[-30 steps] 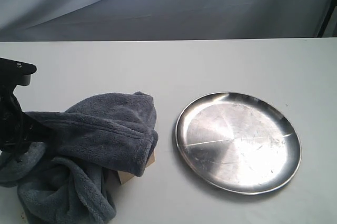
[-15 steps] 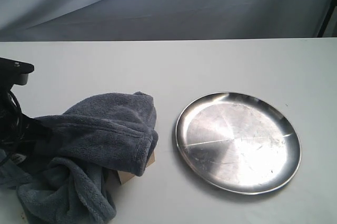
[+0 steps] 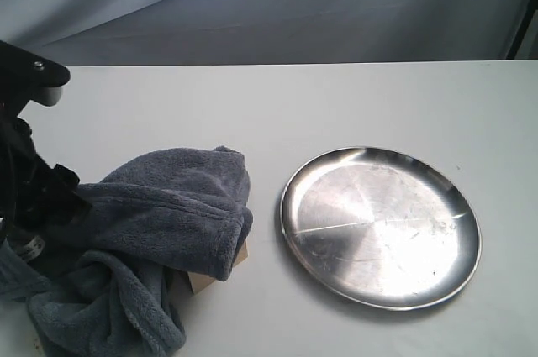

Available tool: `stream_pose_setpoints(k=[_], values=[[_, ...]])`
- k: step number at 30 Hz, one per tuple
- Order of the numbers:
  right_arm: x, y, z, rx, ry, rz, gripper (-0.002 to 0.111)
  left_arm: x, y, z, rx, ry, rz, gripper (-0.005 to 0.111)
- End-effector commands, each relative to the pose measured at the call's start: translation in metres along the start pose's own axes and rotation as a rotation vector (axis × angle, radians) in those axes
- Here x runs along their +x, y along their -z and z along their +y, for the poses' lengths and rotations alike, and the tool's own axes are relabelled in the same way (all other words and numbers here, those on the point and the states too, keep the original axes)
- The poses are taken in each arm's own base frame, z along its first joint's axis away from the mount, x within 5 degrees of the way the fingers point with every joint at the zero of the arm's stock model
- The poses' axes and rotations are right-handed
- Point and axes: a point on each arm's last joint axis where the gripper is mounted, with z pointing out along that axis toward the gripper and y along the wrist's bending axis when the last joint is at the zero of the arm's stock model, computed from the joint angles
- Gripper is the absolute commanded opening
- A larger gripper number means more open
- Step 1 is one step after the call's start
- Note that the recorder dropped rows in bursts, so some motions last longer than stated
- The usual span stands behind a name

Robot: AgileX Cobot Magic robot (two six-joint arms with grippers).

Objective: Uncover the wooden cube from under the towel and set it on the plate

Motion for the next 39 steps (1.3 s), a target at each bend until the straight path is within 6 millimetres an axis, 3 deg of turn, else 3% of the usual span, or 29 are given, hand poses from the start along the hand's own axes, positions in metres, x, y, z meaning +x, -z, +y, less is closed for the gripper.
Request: stream_pose_setpoints(k=[1, 13, 23, 30, 34, 39], values=[[0.001, 0.000, 0.000, 0.003, 0.006, 0.000, 0.000, -0.001, 0.013, -0.023, 0.045, -0.101, -0.071, 0.067], [0.001, 0.000, 0.000, 0.003, 0.006, 0.000, 0.000, -0.002, 0.032, -0.093, 0.202, -0.305, -0.276, 0.067], [0.001, 0.000, 0.000, 0.003, 0.006, 0.000, 0.000, 0.003, 0.040, -0.122, 0.285, -0.359, -0.354, 0.067], [0.001, 0.000, 0.000, 0.003, 0.006, 0.000, 0.000, 0.012, 0.024, -0.159, 0.298, -0.502, -0.299, 0.067], [0.001, 0.000, 0.000, 0.003, 0.006, 0.000, 0.000, 0.014, 0.005, -0.180, 0.282, -0.575, -0.266, 0.067], [0.001, 0.000, 0.000, 0.003, 0.006, 0.000, 0.000, 0.011, -0.024, -0.190, 0.188, -0.483, -0.214, 0.067]])
